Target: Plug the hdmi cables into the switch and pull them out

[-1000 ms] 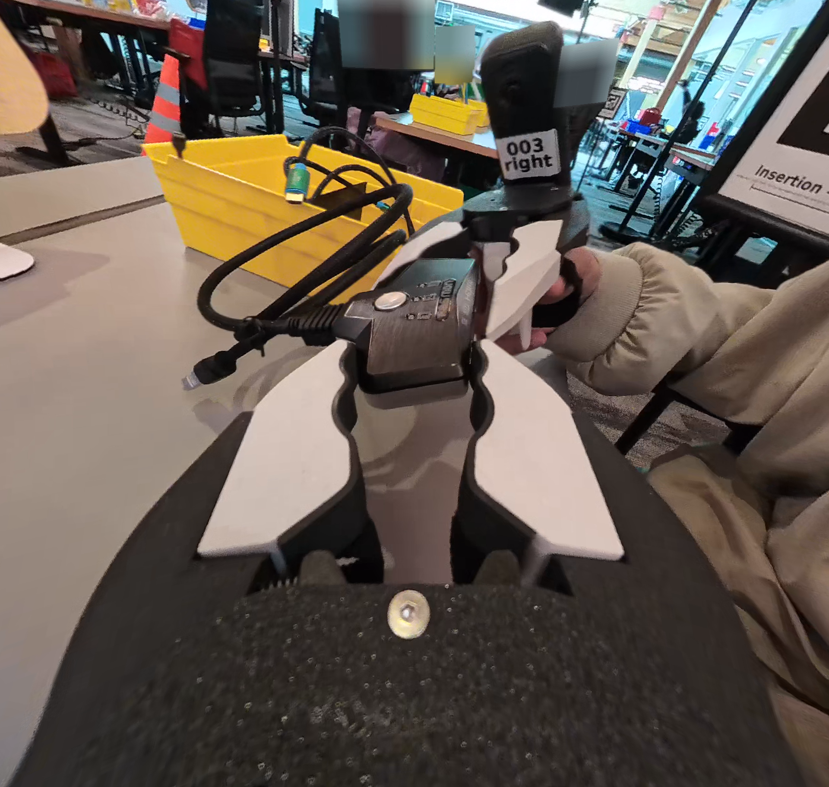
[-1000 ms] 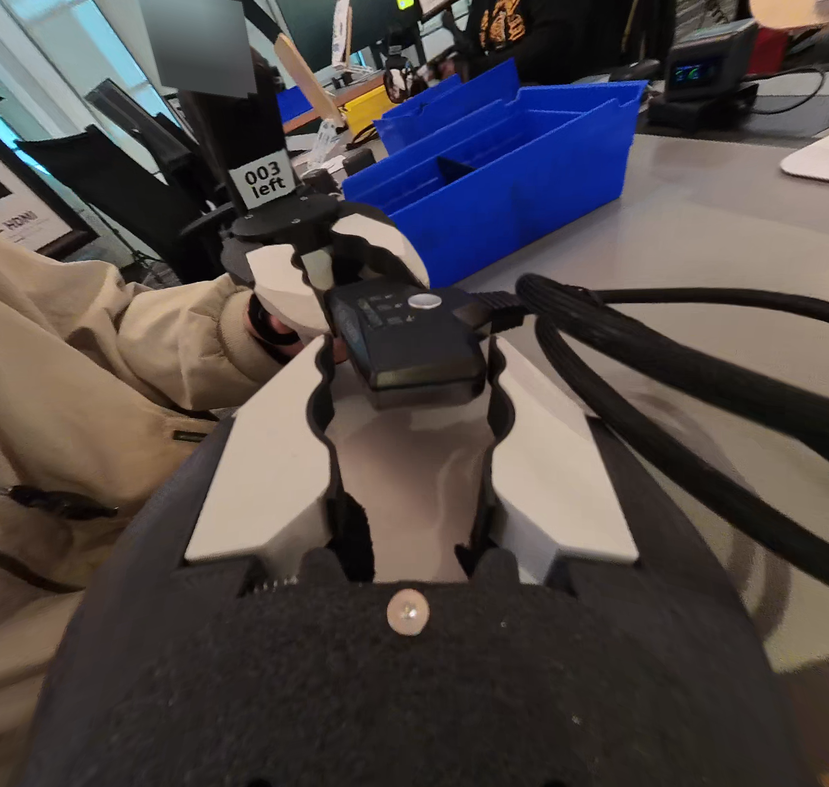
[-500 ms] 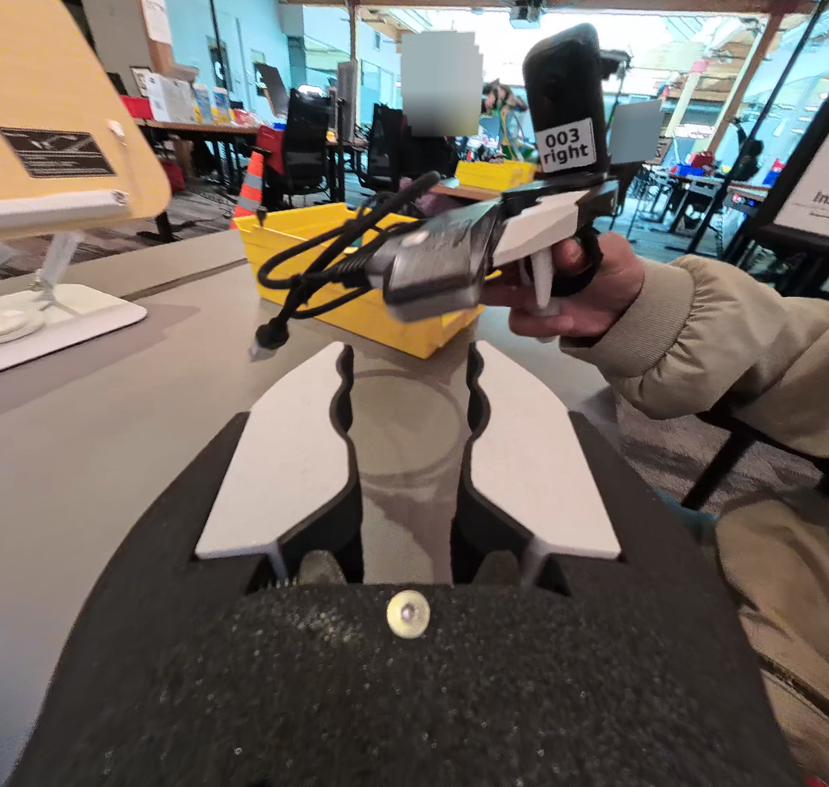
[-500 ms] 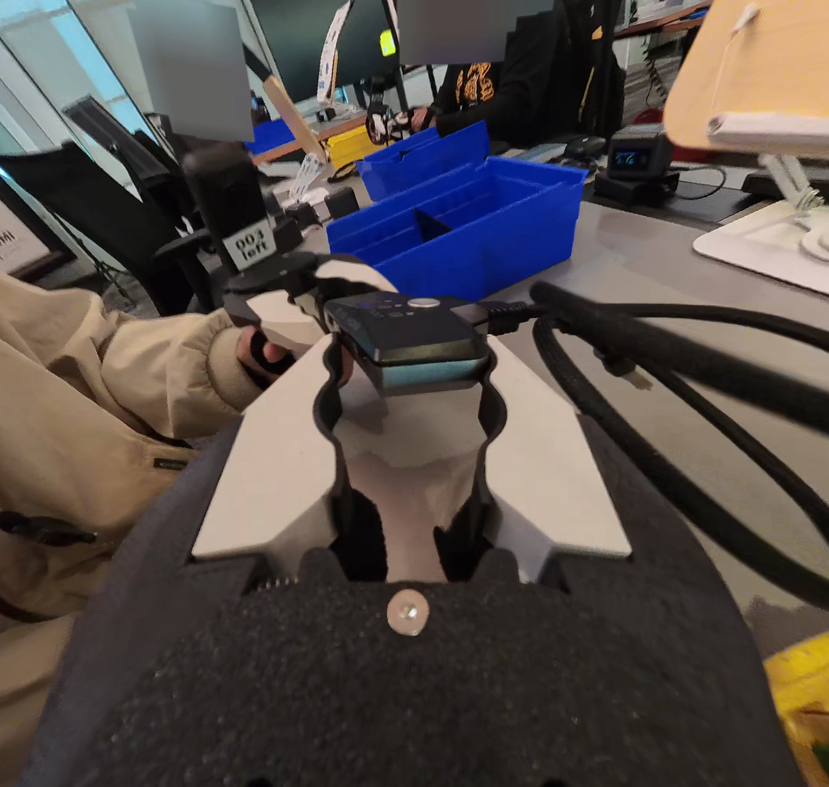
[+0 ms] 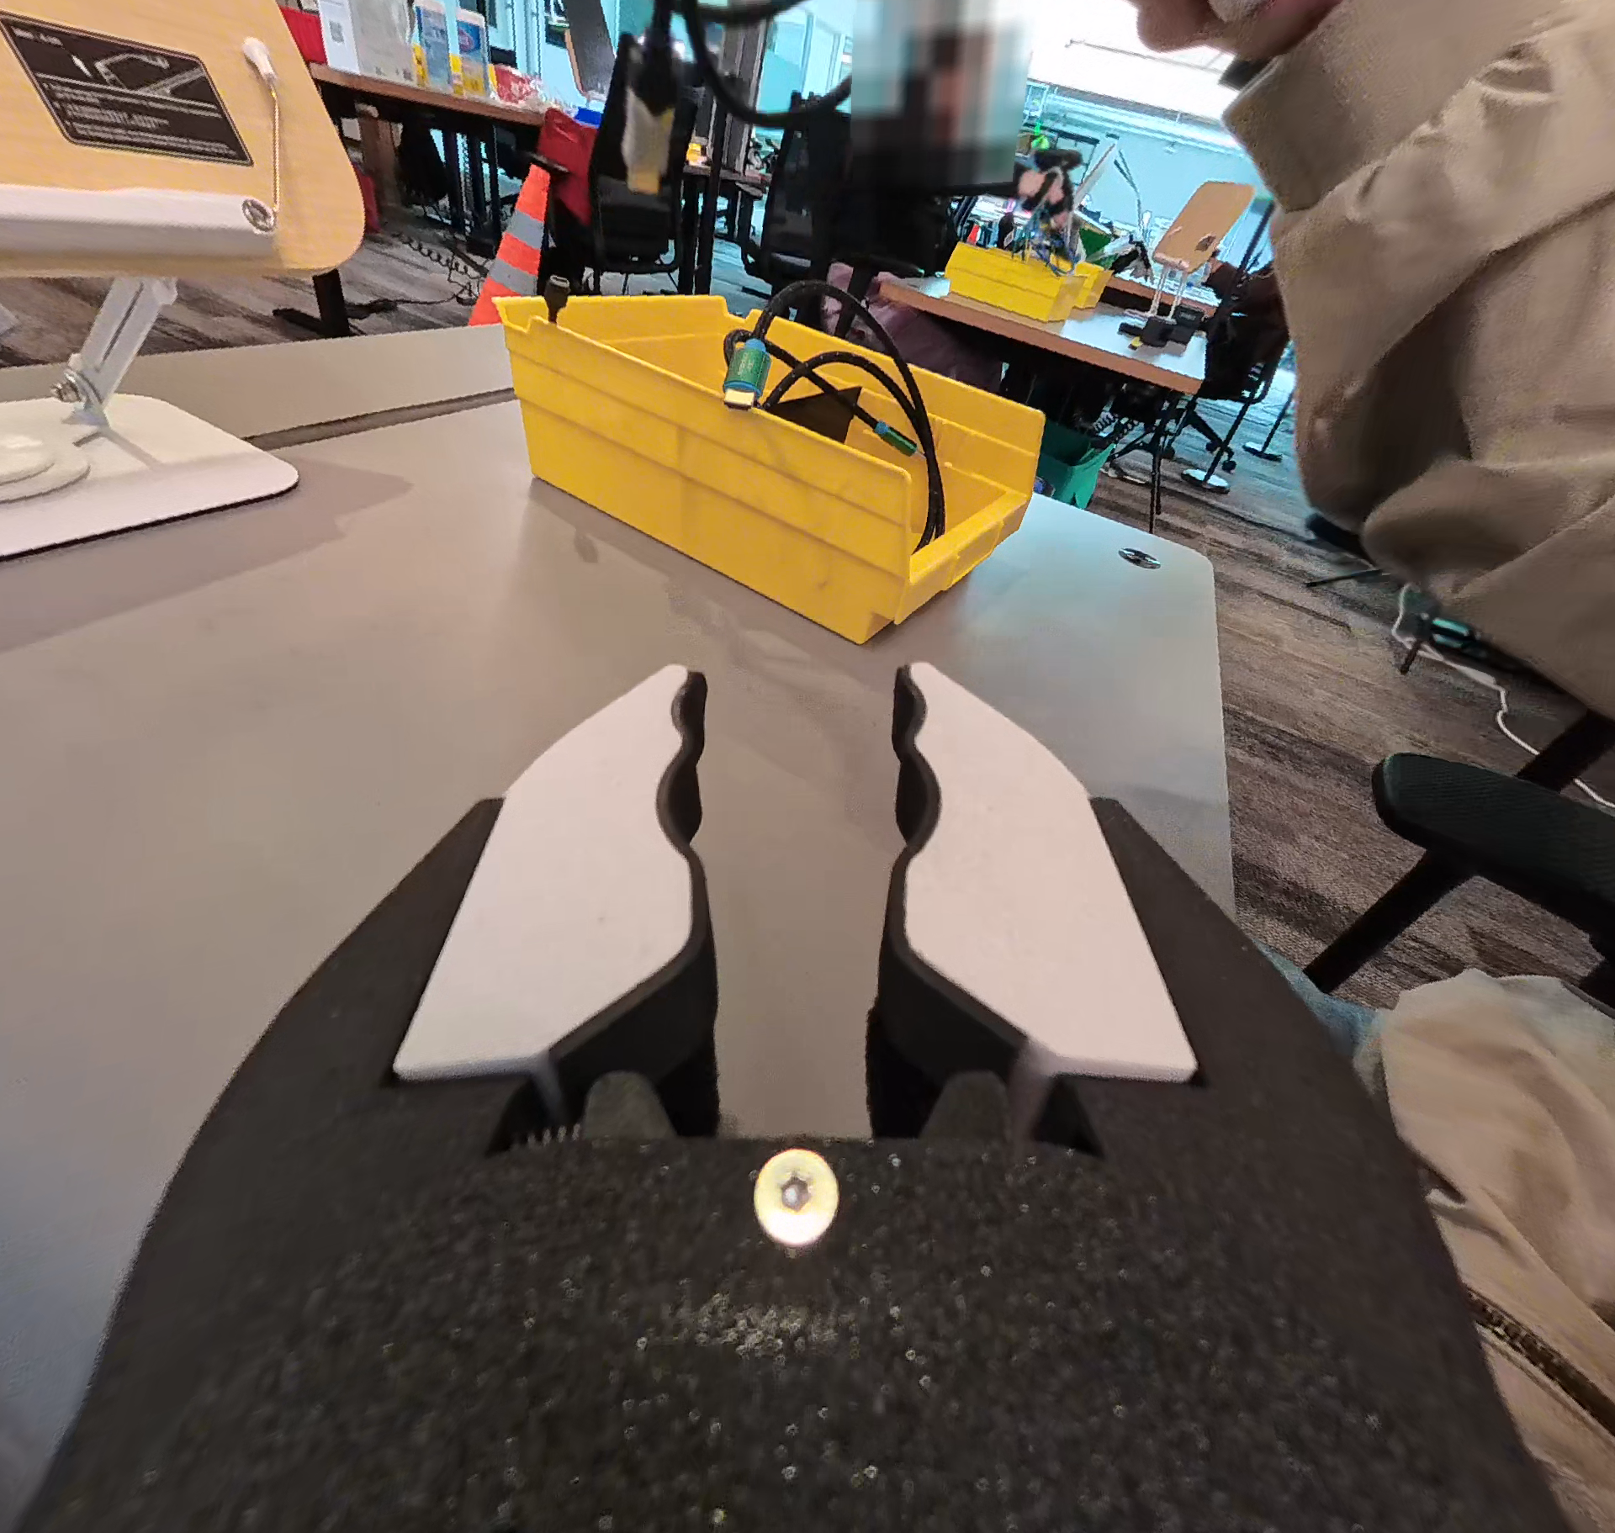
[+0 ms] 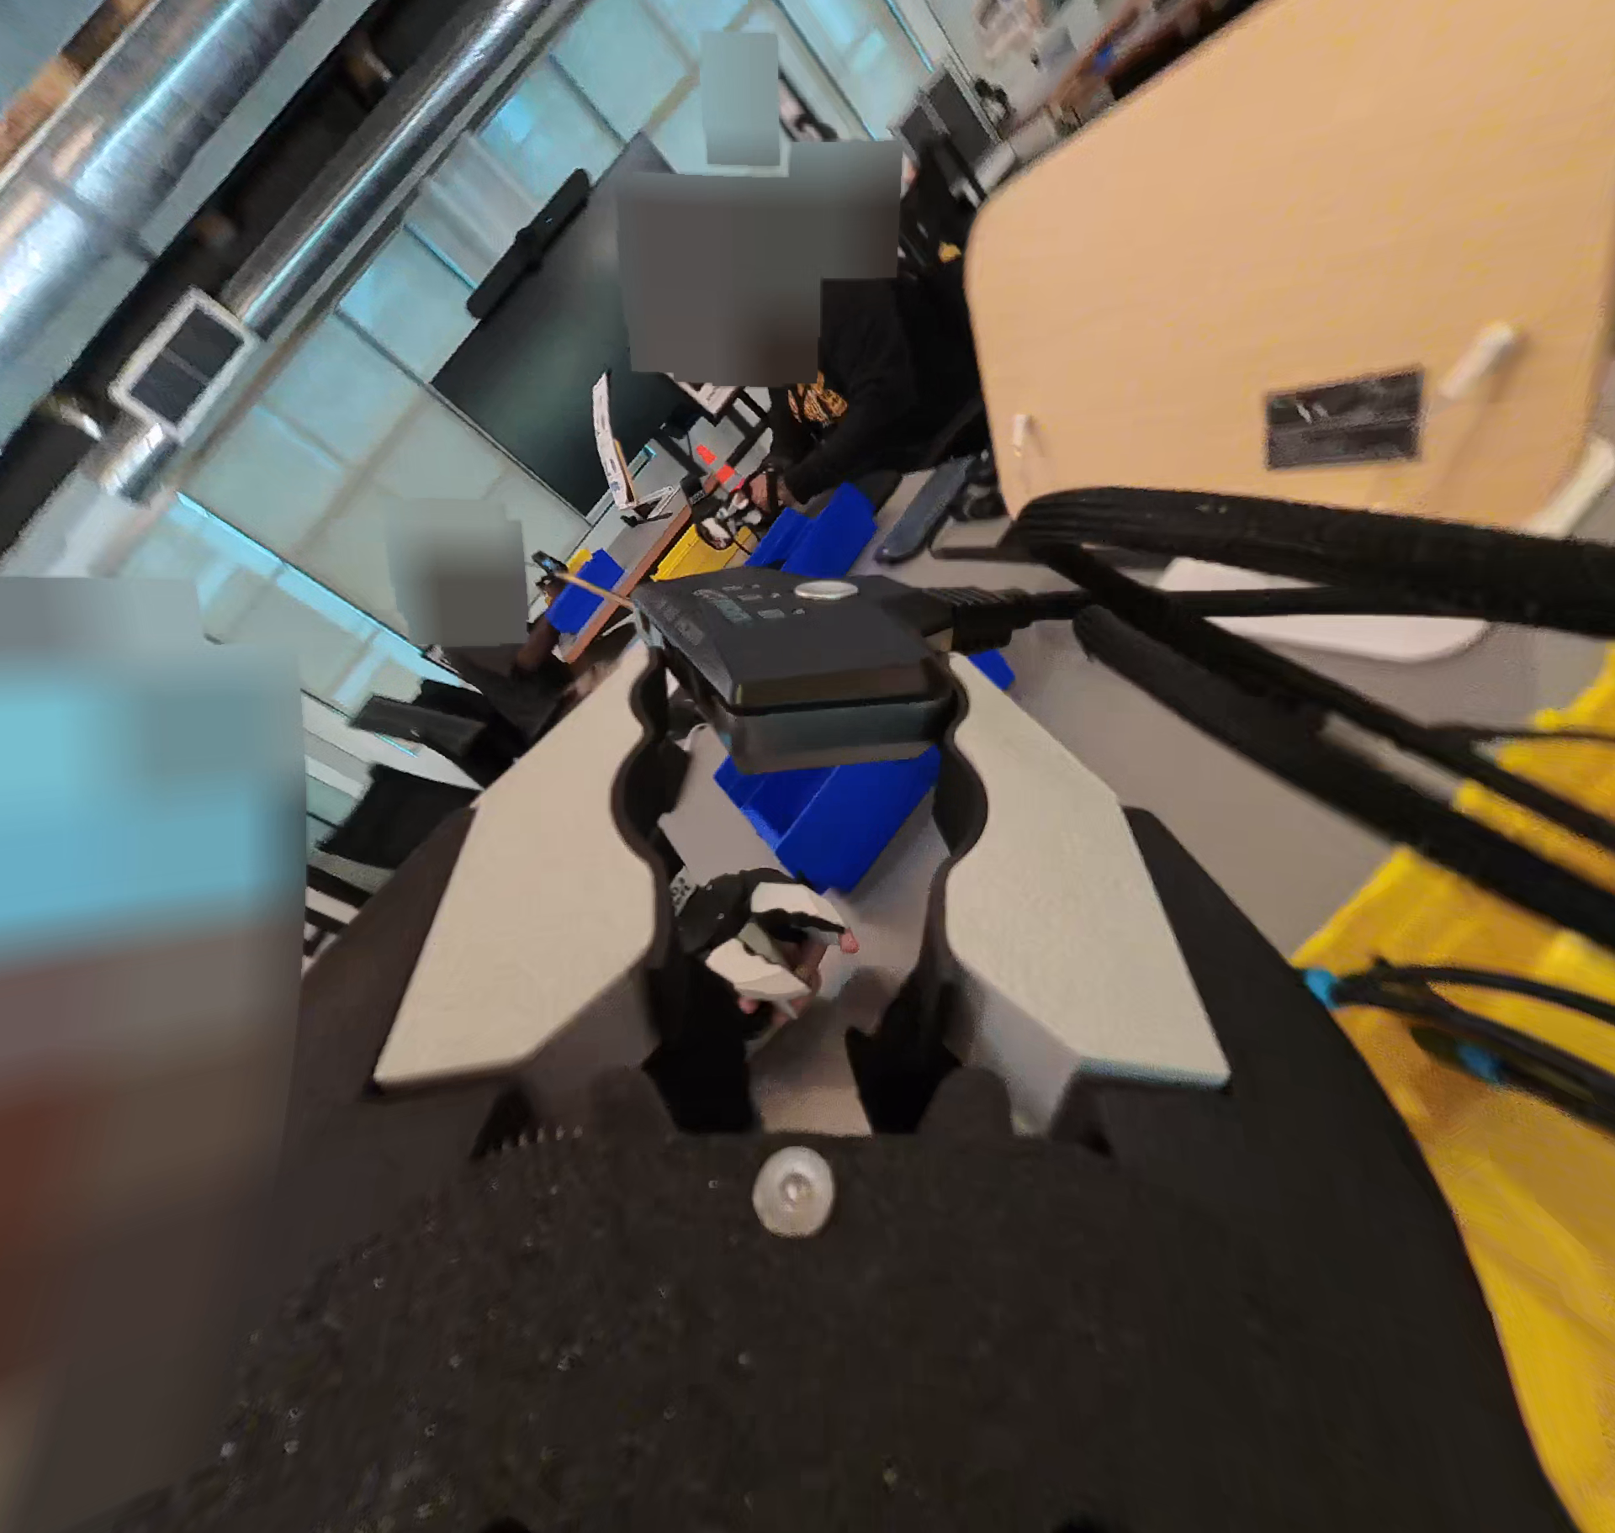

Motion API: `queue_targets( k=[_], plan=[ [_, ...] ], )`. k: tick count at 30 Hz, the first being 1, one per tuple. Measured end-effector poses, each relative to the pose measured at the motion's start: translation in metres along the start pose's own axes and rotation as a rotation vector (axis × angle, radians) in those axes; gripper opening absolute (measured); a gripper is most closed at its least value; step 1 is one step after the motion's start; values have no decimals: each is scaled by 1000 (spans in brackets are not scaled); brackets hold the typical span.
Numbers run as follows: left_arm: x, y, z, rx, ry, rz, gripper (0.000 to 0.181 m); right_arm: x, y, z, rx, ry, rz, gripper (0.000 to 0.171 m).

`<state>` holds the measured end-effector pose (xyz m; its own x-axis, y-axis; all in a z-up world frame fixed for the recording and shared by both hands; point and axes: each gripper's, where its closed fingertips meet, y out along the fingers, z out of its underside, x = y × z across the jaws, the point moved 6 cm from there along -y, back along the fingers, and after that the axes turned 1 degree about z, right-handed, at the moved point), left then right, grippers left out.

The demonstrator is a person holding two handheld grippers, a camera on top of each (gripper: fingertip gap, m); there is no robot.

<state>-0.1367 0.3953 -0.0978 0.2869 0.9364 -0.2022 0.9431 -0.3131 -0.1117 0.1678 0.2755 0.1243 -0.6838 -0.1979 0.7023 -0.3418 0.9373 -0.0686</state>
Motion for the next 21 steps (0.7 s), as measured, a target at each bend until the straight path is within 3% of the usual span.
queue_targets(
  k=[1, 6, 12, 21],
  plan=[
    [0, 1, 0, 3, 0, 0, 41, -17, -4, -7, 15, 78, 13, 59],
    [-3, 4, 3, 27, 25, -2, 41, -114, -15, -3, 48, 512, 55, 59],
    [-6, 8, 7, 60, 73, -12, 41, -209, -10, 28, 95, 798, 149, 59],
    [-4, 9, 11, 98, 106, -37, 41, -286, 23, 26, 247, 800, 429, 58]
  ],
)
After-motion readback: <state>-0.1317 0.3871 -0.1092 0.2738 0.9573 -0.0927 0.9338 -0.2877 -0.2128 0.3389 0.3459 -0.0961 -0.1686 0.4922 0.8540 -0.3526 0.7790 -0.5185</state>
